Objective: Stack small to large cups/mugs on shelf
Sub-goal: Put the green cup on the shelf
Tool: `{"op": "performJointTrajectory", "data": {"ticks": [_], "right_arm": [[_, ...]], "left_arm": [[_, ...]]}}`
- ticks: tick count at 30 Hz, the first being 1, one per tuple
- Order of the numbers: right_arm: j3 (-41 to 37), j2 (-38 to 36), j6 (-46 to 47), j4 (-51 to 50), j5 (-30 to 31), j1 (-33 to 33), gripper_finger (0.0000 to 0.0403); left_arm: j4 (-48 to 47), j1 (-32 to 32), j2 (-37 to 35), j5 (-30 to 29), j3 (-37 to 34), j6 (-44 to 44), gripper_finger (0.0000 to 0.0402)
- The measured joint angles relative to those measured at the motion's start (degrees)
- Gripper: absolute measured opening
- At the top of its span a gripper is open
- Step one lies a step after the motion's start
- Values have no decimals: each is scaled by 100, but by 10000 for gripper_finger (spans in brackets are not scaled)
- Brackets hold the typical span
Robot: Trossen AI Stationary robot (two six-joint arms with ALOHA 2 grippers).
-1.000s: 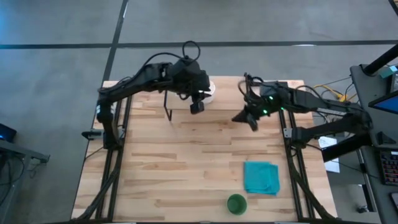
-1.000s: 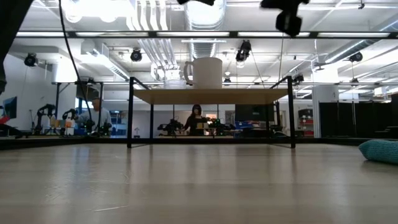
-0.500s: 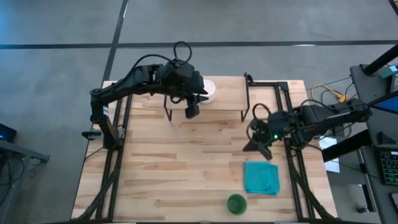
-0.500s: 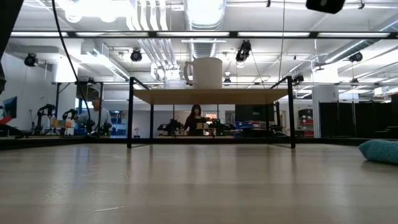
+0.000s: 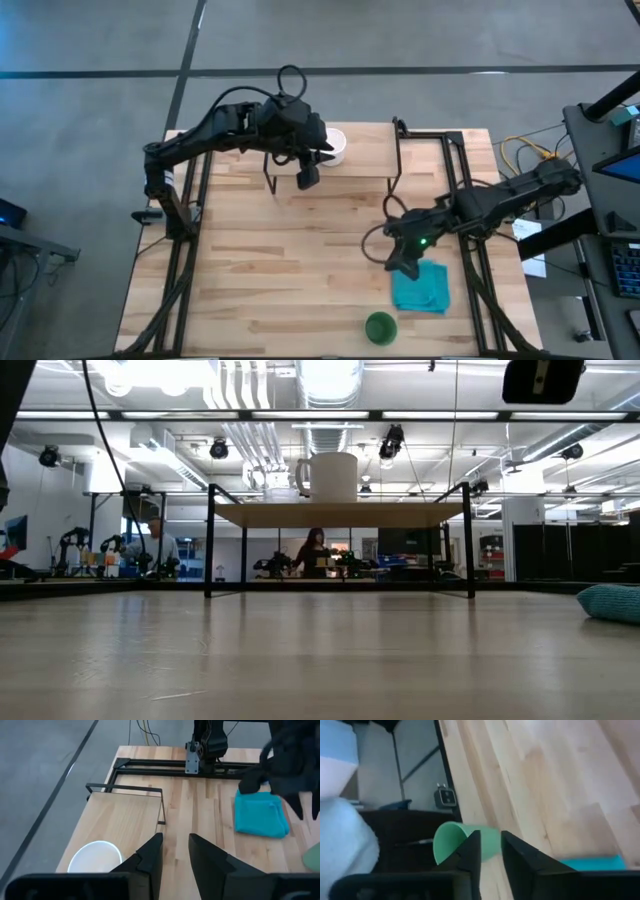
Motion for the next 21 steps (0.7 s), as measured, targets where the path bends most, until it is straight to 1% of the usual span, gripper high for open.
{"op": "performJointTrajectory", "data": {"ticks": [4,6,8,11,16,18,21], "right_arm": [[0,325,422,6,-439,3,101],[0,468,662,38,-794,54,108],[9,590,855,75,-1046,149,111],[199,795,941,79,-1092,264,111],[771,1199,638,-34,-955,362,110],[1067,1379,473,-339,-956,430,108],[1564,1640,72,-1271,-887,544,105]], "left_arm": [[-2,0,-76,-1,1,11,80],[-4,0,-132,-10,2,45,80],[-4,0,-188,-54,2,268,80],[11,0,-331,-209,2,456,80],[30,13,-550,-610,2,478,80],[26,13,-615,-746,2,583,80],[26,13,-710,-881,2,753,80]]}}
